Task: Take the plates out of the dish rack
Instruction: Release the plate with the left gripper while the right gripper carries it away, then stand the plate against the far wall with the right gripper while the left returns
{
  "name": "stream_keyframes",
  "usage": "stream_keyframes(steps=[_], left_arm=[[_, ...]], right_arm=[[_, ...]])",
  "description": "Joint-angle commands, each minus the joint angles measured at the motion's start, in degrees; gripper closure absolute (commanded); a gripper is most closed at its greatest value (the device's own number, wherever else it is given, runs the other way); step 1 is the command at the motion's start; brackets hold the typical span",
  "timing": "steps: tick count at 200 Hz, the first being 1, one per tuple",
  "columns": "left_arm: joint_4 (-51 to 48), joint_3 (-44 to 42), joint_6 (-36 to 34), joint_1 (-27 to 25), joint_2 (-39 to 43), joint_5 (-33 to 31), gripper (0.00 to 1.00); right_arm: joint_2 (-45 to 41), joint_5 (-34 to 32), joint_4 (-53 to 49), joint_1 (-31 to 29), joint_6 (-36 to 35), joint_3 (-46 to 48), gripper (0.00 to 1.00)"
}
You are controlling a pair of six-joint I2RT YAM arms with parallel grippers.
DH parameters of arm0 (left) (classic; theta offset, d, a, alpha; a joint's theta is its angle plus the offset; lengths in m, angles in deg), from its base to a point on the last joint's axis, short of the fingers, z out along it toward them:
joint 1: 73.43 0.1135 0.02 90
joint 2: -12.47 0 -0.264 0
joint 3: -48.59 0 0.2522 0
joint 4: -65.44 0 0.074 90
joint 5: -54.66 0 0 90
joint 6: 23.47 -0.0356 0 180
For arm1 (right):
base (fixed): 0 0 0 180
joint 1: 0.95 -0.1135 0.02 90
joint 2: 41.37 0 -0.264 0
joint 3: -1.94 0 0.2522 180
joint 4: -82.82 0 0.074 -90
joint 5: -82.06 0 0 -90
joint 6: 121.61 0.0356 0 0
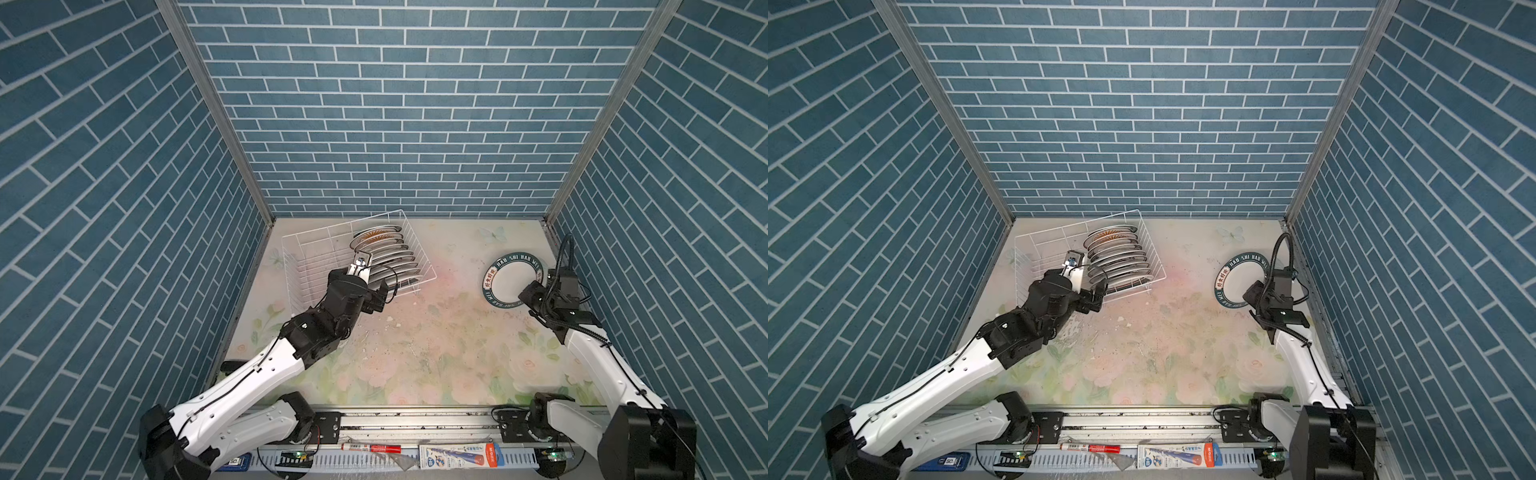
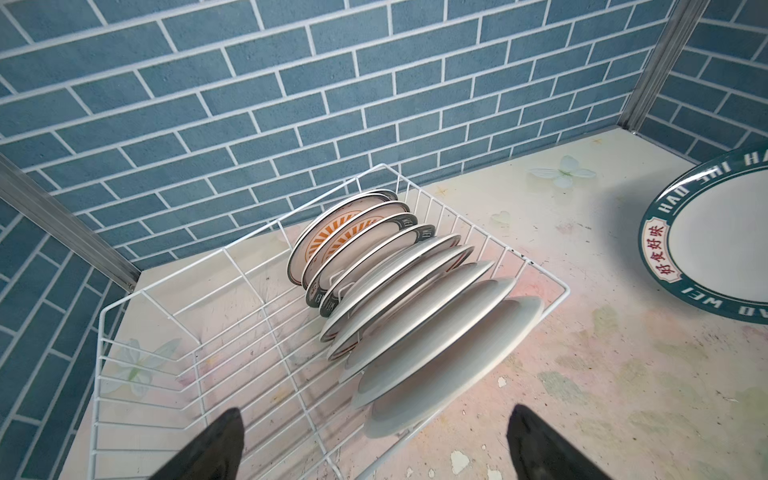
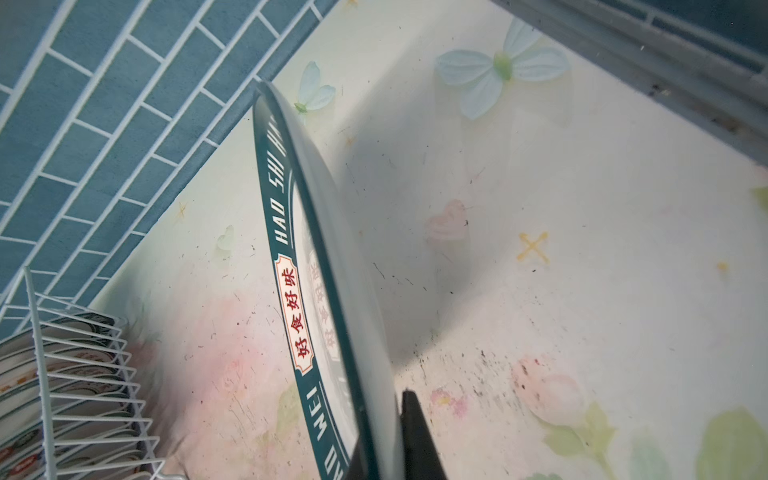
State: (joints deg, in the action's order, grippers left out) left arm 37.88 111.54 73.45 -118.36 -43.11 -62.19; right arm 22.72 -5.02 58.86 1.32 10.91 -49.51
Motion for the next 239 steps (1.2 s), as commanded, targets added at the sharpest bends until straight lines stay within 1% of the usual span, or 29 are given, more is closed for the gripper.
stream_keyframes(steps=[1,21,44,62,77,84,99,120,141,167,183,209,239], left_arm=[[0.1,-0.4,2.2,0.1,0.0,-2.9,0.01],[-2.8,1.5,7.1,0.0,-2.4,-7.3,0.01],[-3.5,2.5,8.6,-0.2,-4.3,-8.3,0.01],[-2.9,2.5,7.0,-0.2,-4.5,-7.0,0.01],[-0.7,1.1,6.0,-0.1,-3.6,-10.4,0.01],[0.8,0.4,5.3,-0.1,-3.1,-11.0,0.01],[1.5,0.1,4.3,0.0,-2.1,-9.0,0.01],[2.2,0.3,1.1,0.0,-2.1,-6.4,0.01],[1.8,0.9,-1.0,0.0,-3.8,-7.4,0.01],[-3.1,4.6,-2.3,0.0,-8.3,-9.8,0.01],[-1.8,4.0,-3.7,0.0,-9.6,-9.8,0.01],[4.1,-0.1,-6.9,0.0,-7.4,-5.9,0.01],[5.8,-2.3,-7.4,0.0,-5.1,-5.3,0.01]], right_arm=[[4.1,11.1,11.1,3.2,5.3,-1.7,1.00],[8.9,16.3,16.8,5.5,7.4,-0.8,1.00],[14.4,21.6,24.0,7.7,10.6,0.5,1.00],[19.0,24.4,29.5,8.9,12.8,1.1,1.00],[23.0,25.9,33.8,9.3,14.8,1.1,1.00],[24.8,26.5,35.3,9.4,15.3,0.7,1.00],[28.5,27.6,37.7,9.4,16.3,-0.3,1.00],[31.6,27.9,39.3,9.3,17.4,-1.3,1.00],[33.0,27.9,40.1,9.3,18.8,-1.8,1.00],[34.6,28.3,39.1,9.3,19.4,-2.8,1.00],[35.8,28.9,38.9,9.3,20.0,-3.4,1.00],[38.2,29.9,38.7,9.2,20.8,-4.4,0.93],[41.0,30.7,38.3,9.3,20.8,-5.9,0.87]])
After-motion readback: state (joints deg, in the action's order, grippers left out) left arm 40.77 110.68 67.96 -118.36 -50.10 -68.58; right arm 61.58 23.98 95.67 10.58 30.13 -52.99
